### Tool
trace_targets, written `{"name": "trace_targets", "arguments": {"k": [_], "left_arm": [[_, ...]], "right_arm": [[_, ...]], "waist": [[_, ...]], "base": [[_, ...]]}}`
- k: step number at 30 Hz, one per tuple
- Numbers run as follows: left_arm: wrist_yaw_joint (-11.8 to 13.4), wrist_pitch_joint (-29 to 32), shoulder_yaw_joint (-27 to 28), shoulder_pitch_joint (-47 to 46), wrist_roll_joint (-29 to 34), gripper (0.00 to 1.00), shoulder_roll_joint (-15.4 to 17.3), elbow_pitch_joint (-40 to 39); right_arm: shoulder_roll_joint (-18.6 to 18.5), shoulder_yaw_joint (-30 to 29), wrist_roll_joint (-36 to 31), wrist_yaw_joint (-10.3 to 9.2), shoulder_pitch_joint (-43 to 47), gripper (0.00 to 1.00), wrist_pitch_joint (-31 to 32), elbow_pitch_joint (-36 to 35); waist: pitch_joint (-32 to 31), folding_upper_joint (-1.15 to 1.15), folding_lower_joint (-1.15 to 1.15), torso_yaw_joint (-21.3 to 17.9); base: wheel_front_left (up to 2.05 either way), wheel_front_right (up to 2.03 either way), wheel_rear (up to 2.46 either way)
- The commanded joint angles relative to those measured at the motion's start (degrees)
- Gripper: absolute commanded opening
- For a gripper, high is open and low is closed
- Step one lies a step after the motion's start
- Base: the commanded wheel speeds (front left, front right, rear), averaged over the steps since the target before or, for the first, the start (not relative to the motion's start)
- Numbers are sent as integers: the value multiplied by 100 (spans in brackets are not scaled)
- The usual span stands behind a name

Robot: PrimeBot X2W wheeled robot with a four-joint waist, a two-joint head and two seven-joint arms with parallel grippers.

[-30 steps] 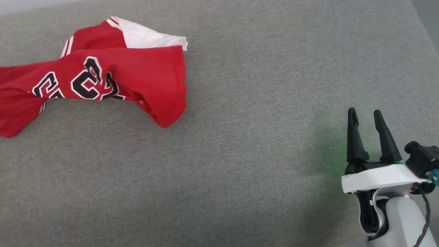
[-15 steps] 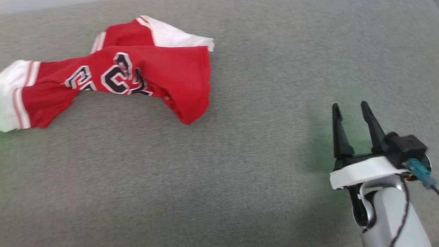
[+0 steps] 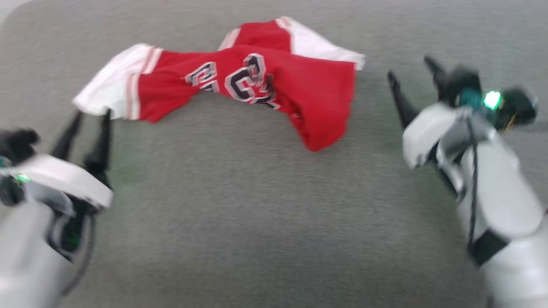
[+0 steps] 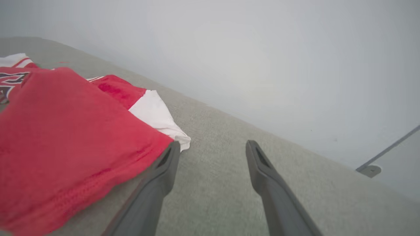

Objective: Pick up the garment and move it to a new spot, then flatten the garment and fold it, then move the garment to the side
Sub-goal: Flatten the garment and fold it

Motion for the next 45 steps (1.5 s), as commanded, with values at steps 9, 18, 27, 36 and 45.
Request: {"name": "trace_targets", "arguments": {"k": [9,18,27,36,45], "left_arm": [[13,-26,1161,1195,1920,100,-1039,-1482],[13,-26,1274,1475,2429,100,-1561,-2026],[13,-26,1194,1579,2297,100,-1663,-2051],[13,-27,1105,1443,2172,100,-1706,-2118],[13,-27,1189,1439,2062,100,-1652,-2119]], "right_arm": [[-823,807,704,-4,-1665,100,973,984],[-1264,2206,1778,-4,-2699,100,2472,1726],[-1378,3233,2611,-4,-3048,100,3620,1939],[-1576,3655,2639,-6,-3297,28,3731,2039],[-1468,3213,2334,-15,-3440,0,3235,2411]], "waist": [[374,0,0,1225],[628,0,0,1752],[756,0,0,1828],[917,0,0,1796],[907,0,0,1634]], "base": [[0,0,0],[0,0,0],[0,0,0],[0,0,0],[0,0,0]]}}
